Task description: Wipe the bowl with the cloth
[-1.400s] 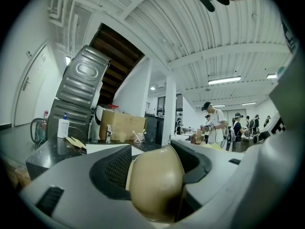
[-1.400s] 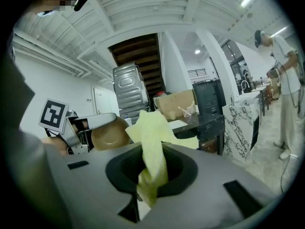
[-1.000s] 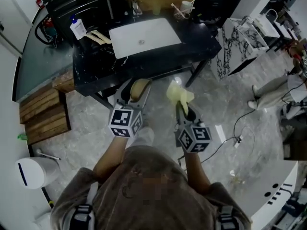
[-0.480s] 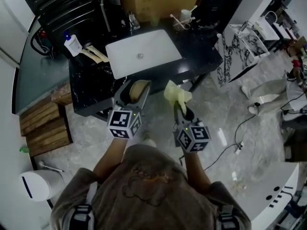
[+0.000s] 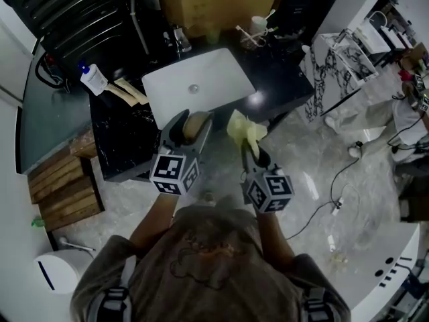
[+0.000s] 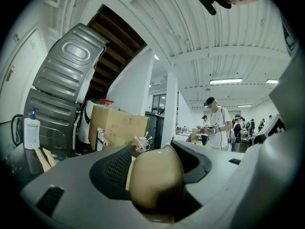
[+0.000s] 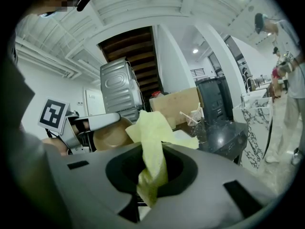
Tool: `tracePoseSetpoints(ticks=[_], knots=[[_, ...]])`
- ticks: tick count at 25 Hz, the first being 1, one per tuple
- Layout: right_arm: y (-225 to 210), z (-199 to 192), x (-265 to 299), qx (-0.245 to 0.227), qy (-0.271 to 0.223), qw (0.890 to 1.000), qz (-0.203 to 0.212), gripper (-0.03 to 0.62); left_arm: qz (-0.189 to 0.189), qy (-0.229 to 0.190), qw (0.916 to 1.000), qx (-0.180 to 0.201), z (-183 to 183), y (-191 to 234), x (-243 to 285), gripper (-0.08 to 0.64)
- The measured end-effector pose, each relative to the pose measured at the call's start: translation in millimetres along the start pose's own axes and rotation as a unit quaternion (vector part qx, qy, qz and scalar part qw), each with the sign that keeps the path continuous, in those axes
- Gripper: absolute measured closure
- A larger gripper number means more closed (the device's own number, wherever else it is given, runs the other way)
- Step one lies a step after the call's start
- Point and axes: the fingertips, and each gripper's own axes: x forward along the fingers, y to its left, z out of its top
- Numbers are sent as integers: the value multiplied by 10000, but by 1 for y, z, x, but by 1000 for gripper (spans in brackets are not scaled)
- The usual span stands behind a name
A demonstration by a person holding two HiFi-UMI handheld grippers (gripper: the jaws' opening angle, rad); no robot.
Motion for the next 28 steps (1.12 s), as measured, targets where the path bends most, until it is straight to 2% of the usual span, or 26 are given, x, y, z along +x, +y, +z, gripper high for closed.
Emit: tracePoseSetpoints(ticks=[8, 13, 28], knots=[[-18, 13, 25, -81, 23, 9999, -60, 554, -29, 1, 9999, -130, -1, 11, 27, 298], [-32, 20, 50, -131, 48, 9999, -6, 554, 86, -34, 9999, -137, 0, 23, 50, 298], [-90, 67, 147, -303, 98, 9983, 490, 554, 392, -13, 9991, -138, 9, 47, 149, 298]])
